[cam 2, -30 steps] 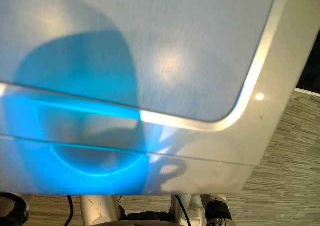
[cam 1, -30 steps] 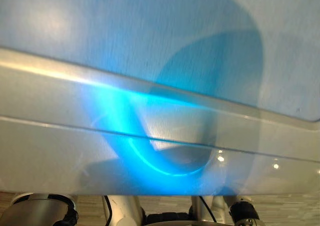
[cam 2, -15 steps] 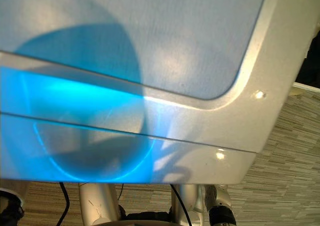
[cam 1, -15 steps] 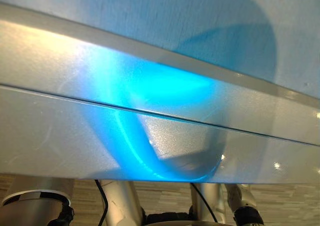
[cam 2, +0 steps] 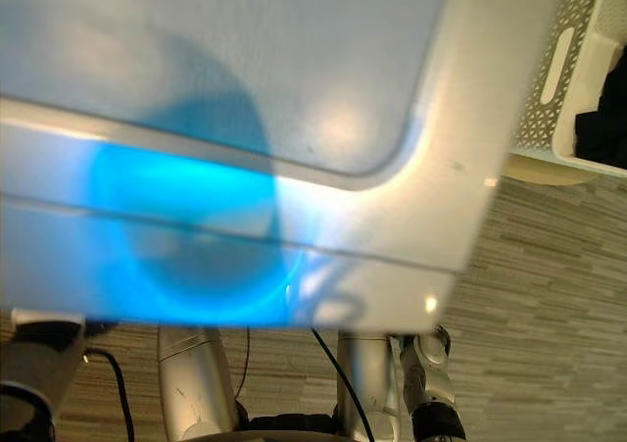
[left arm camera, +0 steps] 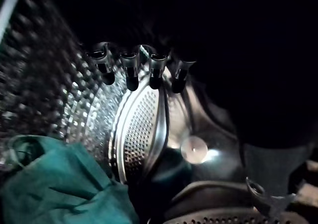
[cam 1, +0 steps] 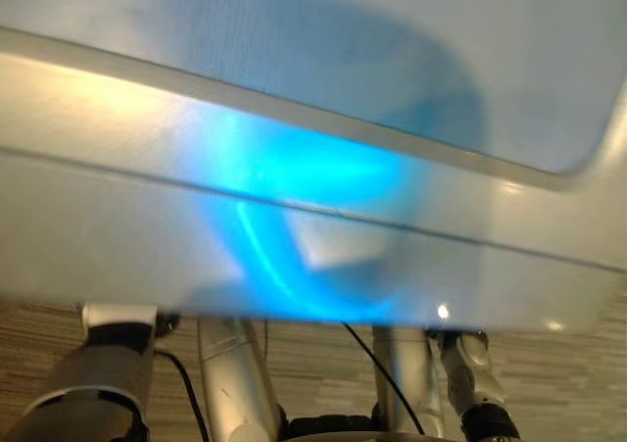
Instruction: Pick up the laundry basket with both hands and put the clothes into the washing machine.
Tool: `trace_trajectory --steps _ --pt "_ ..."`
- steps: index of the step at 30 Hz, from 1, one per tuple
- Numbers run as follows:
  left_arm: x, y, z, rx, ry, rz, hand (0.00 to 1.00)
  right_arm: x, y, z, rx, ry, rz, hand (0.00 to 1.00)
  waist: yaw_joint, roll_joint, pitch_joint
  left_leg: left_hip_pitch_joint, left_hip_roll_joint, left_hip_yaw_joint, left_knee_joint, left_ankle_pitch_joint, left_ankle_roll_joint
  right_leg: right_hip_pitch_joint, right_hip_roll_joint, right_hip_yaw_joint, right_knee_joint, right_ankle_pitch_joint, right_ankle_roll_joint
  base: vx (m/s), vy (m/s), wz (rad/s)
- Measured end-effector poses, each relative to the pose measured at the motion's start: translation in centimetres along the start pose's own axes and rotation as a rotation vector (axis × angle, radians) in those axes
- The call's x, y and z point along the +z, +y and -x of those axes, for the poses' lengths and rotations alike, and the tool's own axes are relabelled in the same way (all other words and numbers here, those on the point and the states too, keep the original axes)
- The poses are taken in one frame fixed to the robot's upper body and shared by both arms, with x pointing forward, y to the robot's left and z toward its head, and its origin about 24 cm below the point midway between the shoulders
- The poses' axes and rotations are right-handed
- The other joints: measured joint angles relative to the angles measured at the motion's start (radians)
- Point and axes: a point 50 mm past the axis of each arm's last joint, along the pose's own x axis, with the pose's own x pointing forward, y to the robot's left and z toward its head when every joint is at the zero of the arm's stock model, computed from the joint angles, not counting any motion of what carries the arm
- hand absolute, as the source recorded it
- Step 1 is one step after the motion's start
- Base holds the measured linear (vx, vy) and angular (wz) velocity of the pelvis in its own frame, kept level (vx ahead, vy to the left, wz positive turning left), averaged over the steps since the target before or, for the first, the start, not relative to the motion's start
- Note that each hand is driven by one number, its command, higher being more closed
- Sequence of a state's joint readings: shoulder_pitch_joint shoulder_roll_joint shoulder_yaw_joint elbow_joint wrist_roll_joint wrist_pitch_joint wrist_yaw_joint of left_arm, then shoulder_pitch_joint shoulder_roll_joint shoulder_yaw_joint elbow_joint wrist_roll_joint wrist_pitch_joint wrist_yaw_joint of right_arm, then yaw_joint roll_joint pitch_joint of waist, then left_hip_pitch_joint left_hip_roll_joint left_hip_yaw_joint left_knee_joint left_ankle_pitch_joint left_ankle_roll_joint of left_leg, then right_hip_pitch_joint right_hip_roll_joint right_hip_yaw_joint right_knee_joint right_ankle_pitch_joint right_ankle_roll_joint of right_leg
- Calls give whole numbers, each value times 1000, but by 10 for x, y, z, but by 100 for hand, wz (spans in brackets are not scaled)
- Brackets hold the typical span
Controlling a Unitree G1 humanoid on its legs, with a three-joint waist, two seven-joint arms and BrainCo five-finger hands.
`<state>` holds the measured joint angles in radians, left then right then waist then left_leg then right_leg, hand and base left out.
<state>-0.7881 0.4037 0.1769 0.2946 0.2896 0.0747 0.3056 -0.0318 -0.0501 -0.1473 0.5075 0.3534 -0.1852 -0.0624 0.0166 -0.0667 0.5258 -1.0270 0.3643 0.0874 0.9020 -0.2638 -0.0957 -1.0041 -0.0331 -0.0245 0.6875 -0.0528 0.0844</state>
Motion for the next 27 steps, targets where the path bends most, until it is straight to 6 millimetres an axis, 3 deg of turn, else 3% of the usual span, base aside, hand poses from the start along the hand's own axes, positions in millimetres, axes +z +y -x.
trace_trajectory --steps 2,4,5,7,9,10,12,14,18,22,24,27 --pt "-32 1 32 7 94 13 0 -1 0 0 1 8 12 0 5 9 -2 62 -8 2 -37 4 -4 50 -5 -4 -13 -12 -10 26 -64 30" --pt "-75 -3 83 -7 254 29 0 -3 -5 0 -20 23 32 0 27 29 -8 154 -26 4 -95 9 -3 130 -9 -4 -36 -27 -8 38 -64 28" --pt "-86 -5 99 -15 310 41 0 -4 -6 0 -25 34 44 0 33 32 -10 187 -35 4 -111 9 -3 156 -11 -3 -44 -30 -9 57 -37 22" --pt "-118 -11 156 -43 501 81 0 -11 -12 2 -55 70 65 0 38 52 -28 306 -60 3 -173 13 -3 262 -21 -5 -76 -35 -12 101 -29 25" --pt "-141 -17 214 -66 689 105 0 -23 -25 8 -111 118 79 0 52 77 -93 397 -73 10 -226 18 -5 347 -29 -9 -110 -42 -8 152 -7 21" --pt "-146 -18 227 -73 735 106 0 -26 -28 10 -123 132 78 0 54 83 -105 428 -78 13 -244 21 -4 376 -34 -12 -121 -44 -7 175 14 27" --pt "-168 -15 282 -96 944 111 0 -40 -35 18 -145 191 82 0 52 97 -168 532 -104 23 -315 32 -6 471 -57 -21 -161 -52 1 185 22 28" --pt "-182 -12 316 -96 1094 114 0 -48 -38 21 -157 237 84 0 52 100 -199 602 -109 38 -354 33 -8 535 -62 -22 -195 -53 4 157 25 9" --pt "-202 6 418 -37 1555 163 0 -83 -55 47 -239 403 73 0 46 93 -336 775 -138 72 -500 63 -20 706 -84 -33 -336 -38 23 189 50 11" --pt "-197 26 470 67 1775 221 0 -115 -66 77 -306 556 45 0 45 87 -460 923 -155 131 -656 103 -32 843 -86 -24 -509 22 34 179 48 -15" --pt "-196 24 473 41 1789 237 0 -128 -65 90 -302 635 42 0 46 87 -497 1001 -165 173 -736 127 -41 901 -83 -4 -591 55 36 189 37 -35" --pt "-195 12 468 -47 1775 252 0 -131 -65 92 -291 651 46 0 47 87 -512 1052 -163 224 -784 138 -51 917 -71 34 -631 77 33 88 15 -52"
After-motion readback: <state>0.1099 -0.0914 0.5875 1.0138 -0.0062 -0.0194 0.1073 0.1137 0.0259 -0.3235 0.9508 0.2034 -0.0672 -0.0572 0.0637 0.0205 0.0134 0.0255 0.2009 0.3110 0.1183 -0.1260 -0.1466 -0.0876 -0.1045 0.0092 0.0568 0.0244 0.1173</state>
